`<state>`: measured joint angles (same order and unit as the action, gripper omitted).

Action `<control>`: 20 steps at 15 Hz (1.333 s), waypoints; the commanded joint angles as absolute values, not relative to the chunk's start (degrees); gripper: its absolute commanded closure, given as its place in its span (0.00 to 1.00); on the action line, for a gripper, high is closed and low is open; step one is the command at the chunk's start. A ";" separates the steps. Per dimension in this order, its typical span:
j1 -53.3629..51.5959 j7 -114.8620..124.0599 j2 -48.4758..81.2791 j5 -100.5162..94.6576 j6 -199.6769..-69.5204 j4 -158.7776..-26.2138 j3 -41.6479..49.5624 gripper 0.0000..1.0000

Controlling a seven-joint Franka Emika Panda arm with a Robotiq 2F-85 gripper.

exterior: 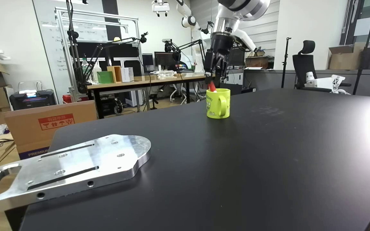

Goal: Take the orange marker out of the yellow cup

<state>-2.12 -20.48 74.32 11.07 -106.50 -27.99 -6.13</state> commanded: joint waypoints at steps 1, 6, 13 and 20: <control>-2.53 -20.63 75.25 10.47 -108.38 -26.96 -5.75 0.61; -2.52 -20.23 75.17 10.62 -108.43 -27.26 -5.80 0.95; -2.43 -18.16 70.92 10.45 -105.40 -26.80 -5.41 0.94; -0.45 -16.93 63.43 9.43 -99.72 -24.60 -5.04 0.94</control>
<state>-1.36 -19.03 67.46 10.09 -102.45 -23.26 -5.93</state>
